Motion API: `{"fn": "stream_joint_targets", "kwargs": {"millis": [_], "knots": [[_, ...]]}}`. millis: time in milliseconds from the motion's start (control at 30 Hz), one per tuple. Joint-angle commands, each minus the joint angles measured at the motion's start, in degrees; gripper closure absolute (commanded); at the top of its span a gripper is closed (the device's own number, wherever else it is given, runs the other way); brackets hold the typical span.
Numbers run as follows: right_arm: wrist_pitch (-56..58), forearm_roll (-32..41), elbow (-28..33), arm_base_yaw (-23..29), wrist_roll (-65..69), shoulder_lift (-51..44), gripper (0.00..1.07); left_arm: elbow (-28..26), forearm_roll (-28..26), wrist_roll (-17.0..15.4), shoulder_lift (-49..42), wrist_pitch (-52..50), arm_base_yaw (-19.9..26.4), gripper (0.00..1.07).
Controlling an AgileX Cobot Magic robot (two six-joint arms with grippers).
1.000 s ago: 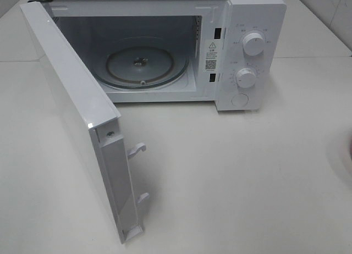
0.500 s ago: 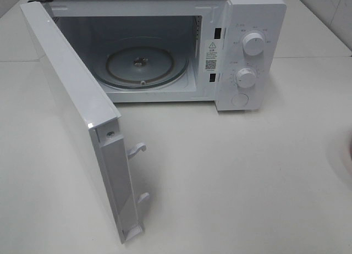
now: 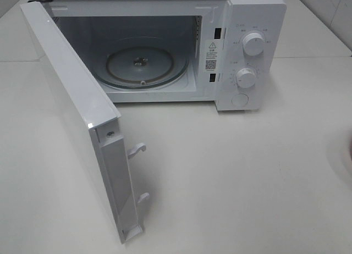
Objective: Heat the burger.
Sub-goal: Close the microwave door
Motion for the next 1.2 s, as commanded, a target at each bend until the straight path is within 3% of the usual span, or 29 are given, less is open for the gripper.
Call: {"fn": "stream_joint_targets", "kwargs": {"millis": [33,200,267,300,367,533,733,967,1200], "knots": [[-0.46,0.17,0.17,-0.17,-0.69,-1.72,0.31,0.06,-0.46,-0.17,-1.09,-0.4,0.06,0.04],[-0.46,0.17,0.17,-0.17,-0.46,-1.72,0.31,0.06,-0.46,-0.17,-1.09,-0.4,0.06,0.04],[-0.46,0.17,0.17,-0.17,-0.46,-1.72,0.2,0.06,-0.46,-0.17,-1.09,-0.4,0.06,0.04],[-0.46,0.17,0.17,-0.17,-0.46,-1.72,0.2,0.06,-0.46,-0.17,-1.09,-0.4,0.06,0.04],[-0.46,0.4,0.17,-0.17,-0.97,-1.72,0.06,0.06,-0.46,-0.17,-1.09,-0.4,0.06,0.04],[-0.46,0.34,0.17,-0.17,-0.57,-1.72,0.07,0.06,-0.46,-0.17,-1.09,-0.4,0.06,0.04],[-0.52,0.11,0.17,-0.17,-0.29,-1.72,0.19,0.06,-0.46,-0.17,-1.09,-0.4,0.06,0.04],[-0.52,0.11,0.17,-0.17,-0.29,-1.72,0.47,0.06,-0.46,-0.17,-1.09,-0.4,0.06,0.04],[-0.52,0.11,0.17,-0.17,-0.29,-1.72,0.59,0.06,-0.46,-0.17,-1.09,-0.4,0.06,0.04]]}}
